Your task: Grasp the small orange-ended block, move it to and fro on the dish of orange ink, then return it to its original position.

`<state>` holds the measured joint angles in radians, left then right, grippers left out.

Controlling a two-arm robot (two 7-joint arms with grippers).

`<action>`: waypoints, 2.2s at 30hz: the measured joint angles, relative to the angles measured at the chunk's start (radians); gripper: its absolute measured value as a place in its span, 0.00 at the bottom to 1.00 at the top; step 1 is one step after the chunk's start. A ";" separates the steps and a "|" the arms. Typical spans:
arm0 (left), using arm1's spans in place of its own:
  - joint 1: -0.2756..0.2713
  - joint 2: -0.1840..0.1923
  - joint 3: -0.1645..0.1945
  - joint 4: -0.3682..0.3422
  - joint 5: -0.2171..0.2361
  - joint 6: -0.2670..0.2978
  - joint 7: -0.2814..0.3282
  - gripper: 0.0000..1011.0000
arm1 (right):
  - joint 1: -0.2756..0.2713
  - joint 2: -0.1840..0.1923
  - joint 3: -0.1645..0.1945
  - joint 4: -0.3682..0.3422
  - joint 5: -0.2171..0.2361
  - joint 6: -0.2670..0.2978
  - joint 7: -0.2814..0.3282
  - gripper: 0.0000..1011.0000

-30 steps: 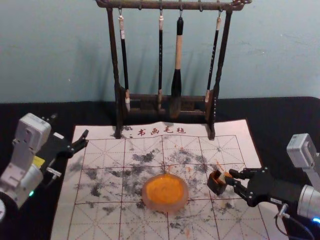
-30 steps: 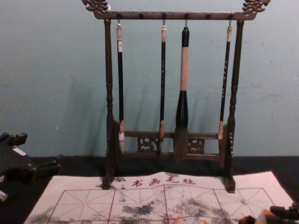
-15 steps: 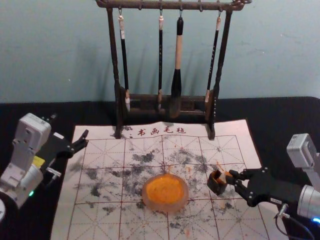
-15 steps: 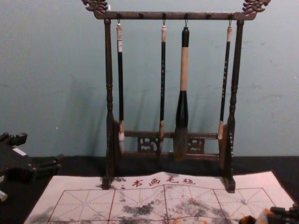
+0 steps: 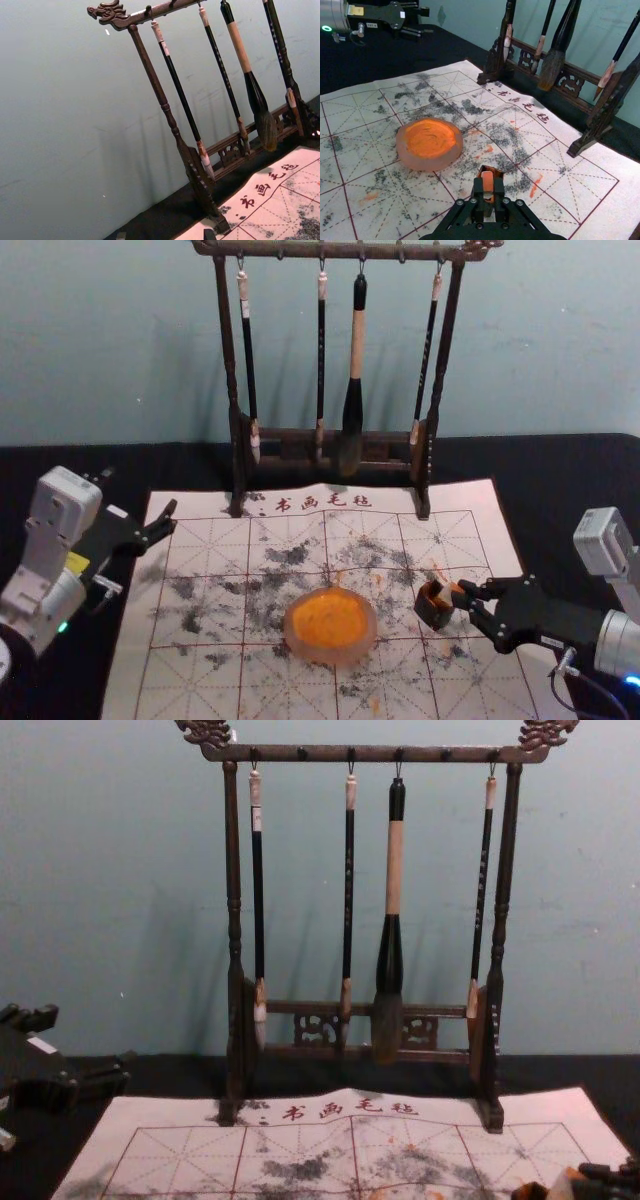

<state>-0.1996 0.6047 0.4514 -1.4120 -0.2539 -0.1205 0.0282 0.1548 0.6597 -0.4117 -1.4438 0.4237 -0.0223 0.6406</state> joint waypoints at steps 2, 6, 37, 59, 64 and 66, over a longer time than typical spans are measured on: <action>0.000 0.000 0.000 0.000 0.000 0.000 0.000 0.99 | -0.001 0.000 0.001 -0.002 -0.001 -0.003 -0.001 0.08; 0.000 0.000 0.000 0.000 0.000 0.000 0.000 0.99 | -0.002 -0.001 0.003 -0.003 -0.001 -0.006 -0.001 0.08; 0.000 0.000 0.000 0.000 0.000 0.000 0.000 0.99 | -0.009 0.000 0.022 -0.010 0.003 -0.018 -0.005 0.08; 0.000 0.000 0.000 0.000 0.000 0.000 0.000 0.99 | -0.040 0.034 0.068 -0.083 0.058 -0.032 0.008 0.08; 0.000 0.000 0.000 0.000 0.000 0.000 0.000 0.99 | -0.039 0.050 0.077 -0.111 0.079 -0.030 0.025 0.08; 0.000 0.000 0.000 0.000 0.000 0.000 0.000 0.99 | -0.035 0.055 0.077 -0.117 0.084 -0.029 0.031 0.08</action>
<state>-0.1995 0.6047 0.4514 -1.4120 -0.2539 -0.1205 0.0282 0.1203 0.7145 -0.3342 -1.5611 0.5081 -0.0511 0.6717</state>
